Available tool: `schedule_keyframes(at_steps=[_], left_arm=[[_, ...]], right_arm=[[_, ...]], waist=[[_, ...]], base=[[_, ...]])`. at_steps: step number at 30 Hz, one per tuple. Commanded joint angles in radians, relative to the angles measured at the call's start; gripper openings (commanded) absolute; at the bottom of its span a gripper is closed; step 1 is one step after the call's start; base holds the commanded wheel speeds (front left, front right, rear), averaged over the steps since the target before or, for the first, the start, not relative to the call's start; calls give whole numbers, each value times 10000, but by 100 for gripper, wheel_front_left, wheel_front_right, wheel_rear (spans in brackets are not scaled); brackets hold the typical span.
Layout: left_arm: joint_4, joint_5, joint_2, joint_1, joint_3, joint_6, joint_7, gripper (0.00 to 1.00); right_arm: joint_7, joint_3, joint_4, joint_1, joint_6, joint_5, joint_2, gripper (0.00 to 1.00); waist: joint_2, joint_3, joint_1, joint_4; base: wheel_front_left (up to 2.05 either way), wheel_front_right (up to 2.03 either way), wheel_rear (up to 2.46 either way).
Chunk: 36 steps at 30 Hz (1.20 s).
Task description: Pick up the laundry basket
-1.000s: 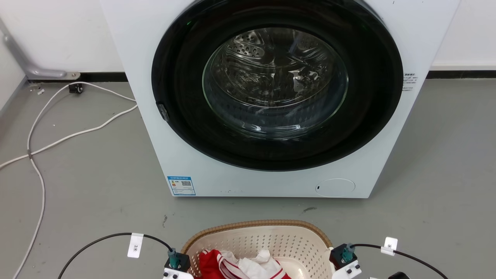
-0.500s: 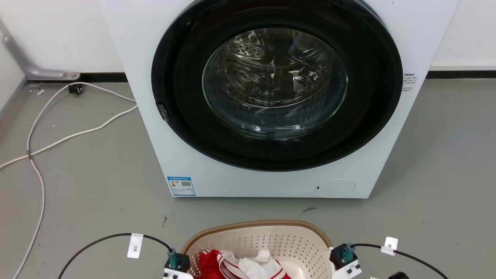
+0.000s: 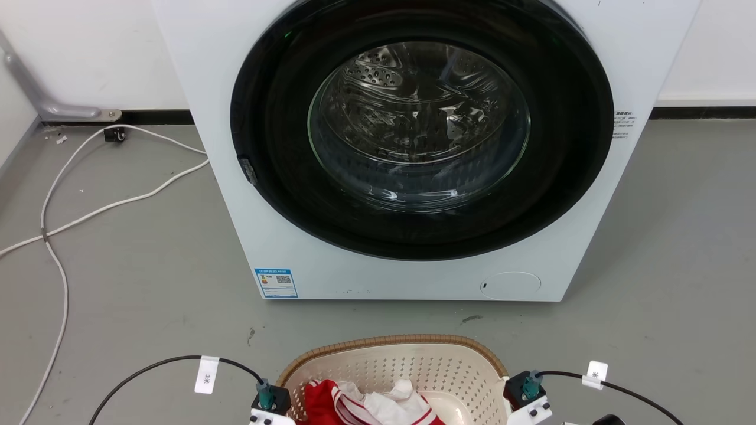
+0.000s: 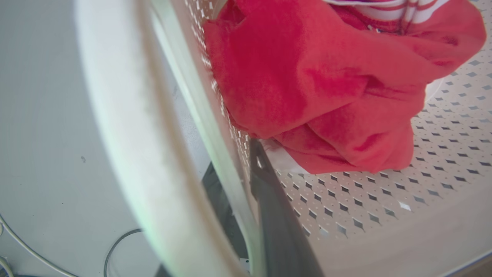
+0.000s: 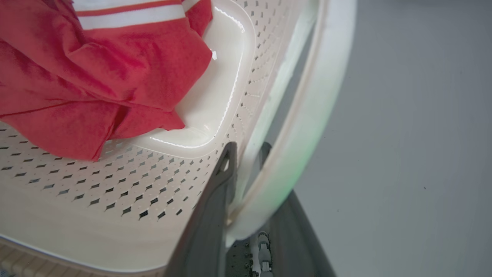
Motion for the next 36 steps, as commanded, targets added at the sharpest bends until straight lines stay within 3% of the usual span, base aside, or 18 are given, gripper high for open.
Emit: schedule_keyframes(at_steps=[1,36], left_arm=[[-128,46,-176,-101,-28,-131,-79,0],[-102,142,-142,-13,-57,-132,-173,0]], right_arm=[[-87,63,-58,-153,4,8,60,0],[-103,230,-55,-62,4,239,15,0]], waist=[[0,4,0,6],[0,-22,0,5]], base=[[0,0,0],[0,0,0]])
